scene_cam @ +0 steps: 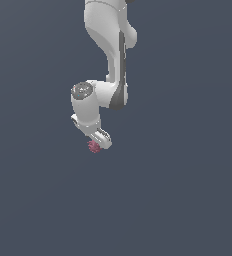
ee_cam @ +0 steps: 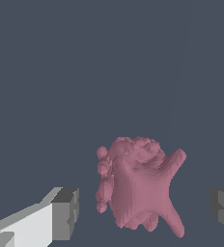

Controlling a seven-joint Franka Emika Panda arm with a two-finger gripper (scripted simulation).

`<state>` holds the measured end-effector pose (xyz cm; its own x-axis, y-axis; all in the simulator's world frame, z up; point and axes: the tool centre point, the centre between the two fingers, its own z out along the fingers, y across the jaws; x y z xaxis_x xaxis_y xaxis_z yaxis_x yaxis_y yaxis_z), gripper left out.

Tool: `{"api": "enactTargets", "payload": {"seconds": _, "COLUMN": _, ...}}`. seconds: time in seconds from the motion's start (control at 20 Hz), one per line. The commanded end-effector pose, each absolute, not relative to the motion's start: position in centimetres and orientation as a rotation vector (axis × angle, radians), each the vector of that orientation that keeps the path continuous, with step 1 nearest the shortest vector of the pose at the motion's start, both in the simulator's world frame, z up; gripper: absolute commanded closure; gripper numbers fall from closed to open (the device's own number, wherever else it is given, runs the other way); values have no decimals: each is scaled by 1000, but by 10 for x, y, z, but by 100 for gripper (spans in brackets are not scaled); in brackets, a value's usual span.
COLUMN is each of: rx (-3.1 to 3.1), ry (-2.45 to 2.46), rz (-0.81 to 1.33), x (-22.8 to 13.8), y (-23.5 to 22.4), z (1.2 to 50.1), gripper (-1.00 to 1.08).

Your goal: Pick up the object and move it to a goal position.

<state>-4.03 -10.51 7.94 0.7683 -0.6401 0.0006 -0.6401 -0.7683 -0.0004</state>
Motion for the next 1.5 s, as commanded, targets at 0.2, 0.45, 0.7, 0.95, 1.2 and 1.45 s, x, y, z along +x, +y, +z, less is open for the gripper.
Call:
{"api": "enactTargets", "payload": {"seconds": 0.2, "rx": -2952, "ry": 1075, "rz": 0, "x": -42, "y": -105, "z": 50, "gripper": -92}}
{"api": "enactTargets", "payload": {"seconds": 0.45, "rx": -2952, "ry": 1076, "rz": 0, "x": -41, "y": -106, "z": 43, "gripper": -92}}
{"api": "enactTargets", "payload": {"seconds": 0.7, "rx": -2952, "ry": 1076, "rz": 0, "x": -41, "y": -106, "z": 43, "gripper": 108}}
{"api": "enactTargets", "payload": {"seconds": 0.95, "rx": -2952, "ry": 1076, "rz": 0, "x": -41, "y": -106, "z": 43, "gripper": 108}}
{"api": "enactTargets", "payload": {"seconds": 1.2, "rx": -2948, "ry": 1086, "rz": -15, "x": -37, "y": -105, "z": 47, "gripper": 108}}
{"api": "enactTargets", "payload": {"seconds": 1.45, "rx": -2935, "ry": 1129, "rz": -69, "x": -26, "y": -104, "z": 58, "gripper": 108}}
